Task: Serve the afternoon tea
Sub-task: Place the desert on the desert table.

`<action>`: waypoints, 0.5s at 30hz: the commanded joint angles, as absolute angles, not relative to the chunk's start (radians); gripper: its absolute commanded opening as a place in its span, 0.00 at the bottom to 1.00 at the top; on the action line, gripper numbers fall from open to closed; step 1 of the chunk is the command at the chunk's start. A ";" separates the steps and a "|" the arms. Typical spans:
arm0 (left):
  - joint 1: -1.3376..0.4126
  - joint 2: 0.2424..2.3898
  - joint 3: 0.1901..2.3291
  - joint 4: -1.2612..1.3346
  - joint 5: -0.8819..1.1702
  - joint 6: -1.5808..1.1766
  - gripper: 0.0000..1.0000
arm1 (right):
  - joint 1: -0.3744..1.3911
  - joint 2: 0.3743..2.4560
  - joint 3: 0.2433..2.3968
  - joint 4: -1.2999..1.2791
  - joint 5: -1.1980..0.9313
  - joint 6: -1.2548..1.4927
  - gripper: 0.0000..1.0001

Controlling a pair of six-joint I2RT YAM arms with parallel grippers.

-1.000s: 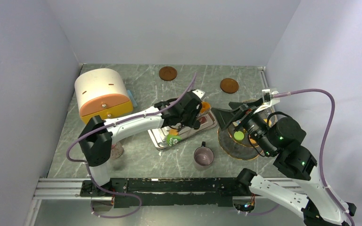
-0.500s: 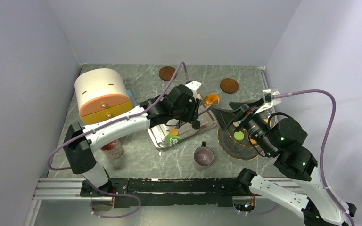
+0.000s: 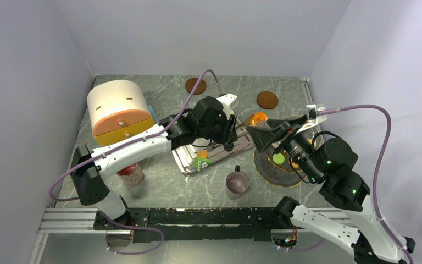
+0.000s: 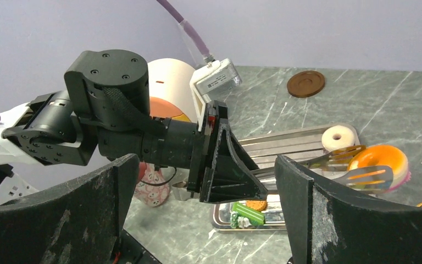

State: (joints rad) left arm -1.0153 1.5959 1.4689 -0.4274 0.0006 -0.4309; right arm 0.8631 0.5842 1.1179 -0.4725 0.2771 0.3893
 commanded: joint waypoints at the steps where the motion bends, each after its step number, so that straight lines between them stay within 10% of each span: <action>1: -1.032 1.596 1.533 -0.356 0.067 -0.444 0.39 | 0.862 0.576 1.120 -0.452 0.278 0.395 0.98; 15: -1.055 1.618 1.525 -0.316 0.117 -0.449 0.39 | 0.862 0.573 1.117 -0.448 0.275 0.398 0.98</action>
